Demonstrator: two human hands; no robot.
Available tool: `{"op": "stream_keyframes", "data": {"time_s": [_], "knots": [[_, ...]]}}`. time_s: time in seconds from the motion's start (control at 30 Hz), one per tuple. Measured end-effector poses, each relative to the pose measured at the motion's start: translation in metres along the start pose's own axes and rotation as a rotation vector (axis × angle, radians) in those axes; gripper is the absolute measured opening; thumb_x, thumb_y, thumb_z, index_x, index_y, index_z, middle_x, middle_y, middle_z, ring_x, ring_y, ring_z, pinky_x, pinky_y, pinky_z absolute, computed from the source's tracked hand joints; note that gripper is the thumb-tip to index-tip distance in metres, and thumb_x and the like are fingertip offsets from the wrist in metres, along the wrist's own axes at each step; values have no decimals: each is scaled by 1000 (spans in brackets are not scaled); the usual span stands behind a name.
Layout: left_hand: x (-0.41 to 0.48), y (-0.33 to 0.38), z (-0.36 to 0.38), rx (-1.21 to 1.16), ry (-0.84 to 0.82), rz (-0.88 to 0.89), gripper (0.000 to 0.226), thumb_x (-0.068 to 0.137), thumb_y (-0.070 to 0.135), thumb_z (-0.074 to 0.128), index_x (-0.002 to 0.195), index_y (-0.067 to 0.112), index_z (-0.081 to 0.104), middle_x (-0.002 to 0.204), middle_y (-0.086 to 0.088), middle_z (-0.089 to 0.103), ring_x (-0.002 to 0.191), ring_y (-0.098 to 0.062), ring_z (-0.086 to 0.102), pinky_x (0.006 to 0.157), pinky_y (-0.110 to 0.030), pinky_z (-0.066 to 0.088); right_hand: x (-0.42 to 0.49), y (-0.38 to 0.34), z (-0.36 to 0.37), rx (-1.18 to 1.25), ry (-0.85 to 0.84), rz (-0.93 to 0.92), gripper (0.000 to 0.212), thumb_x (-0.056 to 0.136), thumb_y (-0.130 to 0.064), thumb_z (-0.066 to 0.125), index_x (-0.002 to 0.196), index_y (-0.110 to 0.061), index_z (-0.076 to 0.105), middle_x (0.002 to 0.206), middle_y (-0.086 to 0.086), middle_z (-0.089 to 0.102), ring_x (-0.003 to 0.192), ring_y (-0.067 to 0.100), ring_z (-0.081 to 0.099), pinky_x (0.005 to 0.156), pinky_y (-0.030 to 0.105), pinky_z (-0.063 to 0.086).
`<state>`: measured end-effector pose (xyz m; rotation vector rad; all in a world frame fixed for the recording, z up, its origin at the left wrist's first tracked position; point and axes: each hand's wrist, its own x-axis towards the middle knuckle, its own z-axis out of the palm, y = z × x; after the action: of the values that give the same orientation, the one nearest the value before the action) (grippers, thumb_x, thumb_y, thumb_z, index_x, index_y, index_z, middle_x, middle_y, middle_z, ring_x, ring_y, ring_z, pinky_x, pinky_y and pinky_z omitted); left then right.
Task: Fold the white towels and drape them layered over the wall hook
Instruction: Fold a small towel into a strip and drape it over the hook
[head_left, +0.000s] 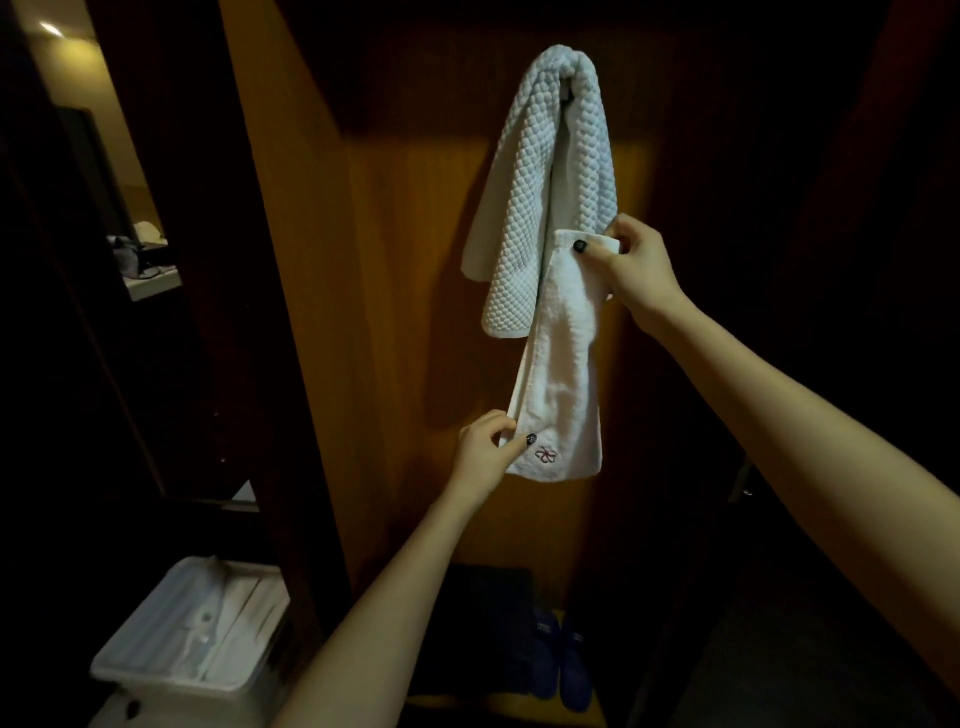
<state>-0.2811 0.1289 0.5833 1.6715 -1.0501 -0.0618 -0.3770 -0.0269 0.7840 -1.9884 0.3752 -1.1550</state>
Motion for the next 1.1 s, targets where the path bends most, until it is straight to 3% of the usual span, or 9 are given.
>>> {"op": "stream_keyframes", "data": {"time_s": [0.2,0.43,0.6,0.7,0.8,0.9,0.97,1.03,1.1], "knots": [[-4,-6,-12,-368,23,-141,15,99,16,54,84,16,52,77,1,58,67,-2,55,58,-14,41,7,11,-6,-36,0,0,35,87,-14,68,69,-19,38,80,11,44,74,18,41,64,31,33],[-3,-21,-43,-459,13,-237,18,98,17,56,80,16,53,74,5,66,68,-9,61,59,-25,45,7,33,-6,-134,2,31,31,87,-17,66,88,11,52,81,19,51,77,19,45,67,32,35],[-16,-16,-44,-393,-47,-221,12,92,11,64,91,12,52,75,3,68,62,-5,62,50,-17,44,7,34,2,-84,-32,47,37,88,-14,67,66,-18,37,67,1,39,65,14,37,61,31,31],[-28,-13,-25,-420,-137,-273,32,83,1,72,105,13,52,88,-4,71,69,-9,67,53,-21,49,8,30,5,5,-74,56,39,88,-13,69,65,-19,38,68,1,41,65,15,41,59,29,34],[-33,-9,-4,-433,-238,-262,20,81,6,76,96,16,67,96,-2,74,86,-16,69,66,-21,53,10,19,8,86,-175,80,37,88,-15,71,66,-20,41,66,-3,44,51,1,43,44,18,34],[-28,-6,2,-327,-250,-257,17,82,17,77,92,29,69,147,4,29,140,-17,23,92,-11,41,13,10,5,192,-288,145,35,90,-15,69,68,-20,42,67,-4,48,50,1,47,43,18,35],[-23,-1,4,-301,-287,-281,21,78,21,80,94,27,68,154,3,8,143,-17,8,76,-5,48,17,6,-2,230,-329,175,34,91,-13,66,69,-20,41,70,-4,49,57,5,49,49,22,37],[-16,8,5,-330,-330,-293,26,71,31,83,92,25,70,151,-8,35,138,-27,36,71,-24,57,21,1,-12,286,-344,195,32,92,-12,63,70,-19,41,75,-3,51,63,8,50,55,27,38],[-10,19,6,-420,-360,-261,15,74,29,81,84,23,72,101,-1,73,93,-13,69,66,-25,57,25,-5,-20,347,-331,199,30,93,-10,62,72,-19,42,78,-2,54,66,9,54,57,26,42]]}}
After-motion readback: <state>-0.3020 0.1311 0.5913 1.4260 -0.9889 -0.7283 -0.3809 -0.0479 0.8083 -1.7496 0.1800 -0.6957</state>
